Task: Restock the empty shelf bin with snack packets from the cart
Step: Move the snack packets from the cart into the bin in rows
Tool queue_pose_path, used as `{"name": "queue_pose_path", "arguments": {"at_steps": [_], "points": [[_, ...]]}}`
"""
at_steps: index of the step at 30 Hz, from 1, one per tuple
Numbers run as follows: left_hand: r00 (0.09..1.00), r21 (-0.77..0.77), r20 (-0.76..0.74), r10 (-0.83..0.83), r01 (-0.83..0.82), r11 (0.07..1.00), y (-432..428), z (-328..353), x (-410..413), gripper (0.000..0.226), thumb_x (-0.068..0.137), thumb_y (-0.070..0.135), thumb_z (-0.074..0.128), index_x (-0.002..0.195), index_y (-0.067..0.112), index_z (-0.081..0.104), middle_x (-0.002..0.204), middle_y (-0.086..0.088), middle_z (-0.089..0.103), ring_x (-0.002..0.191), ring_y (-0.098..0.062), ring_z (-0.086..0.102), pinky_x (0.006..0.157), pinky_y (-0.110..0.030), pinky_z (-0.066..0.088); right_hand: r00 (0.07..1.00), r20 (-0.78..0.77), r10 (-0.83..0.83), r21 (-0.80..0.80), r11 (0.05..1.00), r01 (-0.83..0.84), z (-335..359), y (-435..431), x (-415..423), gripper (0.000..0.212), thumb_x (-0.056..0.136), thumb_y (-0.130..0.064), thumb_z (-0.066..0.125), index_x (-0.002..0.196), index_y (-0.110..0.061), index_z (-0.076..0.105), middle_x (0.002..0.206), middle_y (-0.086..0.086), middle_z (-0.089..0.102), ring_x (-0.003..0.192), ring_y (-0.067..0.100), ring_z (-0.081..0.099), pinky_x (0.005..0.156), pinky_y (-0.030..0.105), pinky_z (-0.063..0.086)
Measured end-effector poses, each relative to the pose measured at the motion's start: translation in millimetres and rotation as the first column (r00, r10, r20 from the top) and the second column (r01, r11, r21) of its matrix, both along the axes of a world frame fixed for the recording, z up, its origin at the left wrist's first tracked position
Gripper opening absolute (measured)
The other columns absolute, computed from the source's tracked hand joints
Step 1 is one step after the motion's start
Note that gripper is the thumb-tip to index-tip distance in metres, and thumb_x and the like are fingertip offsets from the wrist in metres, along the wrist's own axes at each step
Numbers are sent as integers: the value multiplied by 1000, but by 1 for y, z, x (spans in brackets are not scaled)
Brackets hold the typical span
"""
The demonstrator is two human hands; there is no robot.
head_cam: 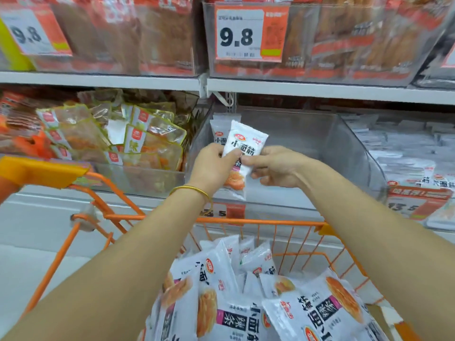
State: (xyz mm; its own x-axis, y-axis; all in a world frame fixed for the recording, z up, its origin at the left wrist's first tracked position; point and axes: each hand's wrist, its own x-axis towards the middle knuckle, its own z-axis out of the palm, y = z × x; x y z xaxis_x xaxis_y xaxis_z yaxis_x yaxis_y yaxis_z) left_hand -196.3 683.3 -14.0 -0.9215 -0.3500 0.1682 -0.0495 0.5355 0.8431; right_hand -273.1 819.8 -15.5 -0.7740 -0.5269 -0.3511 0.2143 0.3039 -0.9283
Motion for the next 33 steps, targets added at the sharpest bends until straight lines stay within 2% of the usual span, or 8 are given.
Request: {"name": "queue_pose_path", "arguments": {"at_steps": [3,5,7,11,16,22,29,33], "points": [[997,-274,70,27,-7,962,-12,-15,-7,30,95,29,49,101,0,54,94,-13,56,89,-28,55,74,-36,41,988,-71,-138,-6,990,138,-2,-23,-26,9,83,-11,70,83,-15,62,64,-1,65,43,7,51,38,15,36],[990,-530,144,-12,87,843,-15,-27,-5,28,95,26,47,110,4,54,104,-17,56,101,-35,55,83,-43,45,964,-158,-213,20,975,219,-9,-39,-42,11,83,-6,69,79,-12,60,61,3,64,44,9,51,37,15,41],[975,-629,218,-37,170,758,-13,-34,0,29,96,27,41,119,14,54,110,-13,53,108,-32,51,88,-44,45,951,-236,-202,101,968,231,-23,-56,-52,11,81,-4,70,89,-7,62,74,11,66,52,16,54,46,22,52],[964,-634,263,-20,189,750,-12,-35,1,33,97,28,36,118,9,53,117,-13,51,112,-31,47,88,-41,45,896,-381,-226,196,928,318,-52,-84,-67,14,79,-6,73,86,-6,61,96,22,70,71,31,67,77,49,58],[965,-650,262,-6,181,738,-11,-36,2,31,96,25,36,117,9,50,119,-12,48,111,-30,46,87,-42,44,804,-531,-269,210,877,432,-63,-98,-82,33,75,-21,76,96,1,61,95,18,70,89,31,69,81,40,56],[960,-649,279,5,184,738,-10,-34,2,31,96,24,35,120,9,49,121,-11,48,112,-29,45,85,-40,41,839,-456,-298,193,887,420,-69,-98,-87,46,72,-22,79,104,1,57,102,14,68,91,31,68,82,42,56],[974,-640,226,-11,157,752,-10,-34,2,32,96,20,35,124,10,45,121,-10,48,112,-28,46,86,-41,43,865,-400,-304,177,900,399,-63,-92,-79,48,69,-13,82,93,-5,41,103,17,65,94,35,67,82,47,56],[990,-627,138,-28,109,772,-11,-28,7,29,95,17,38,121,10,48,119,-12,50,109,-31,49,86,-45,45,842,-482,-242,239,888,392,-37,-76,-57,44,74,-14,79,88,-7,38,98,15,56,98,34,65,85,46,54]]}}
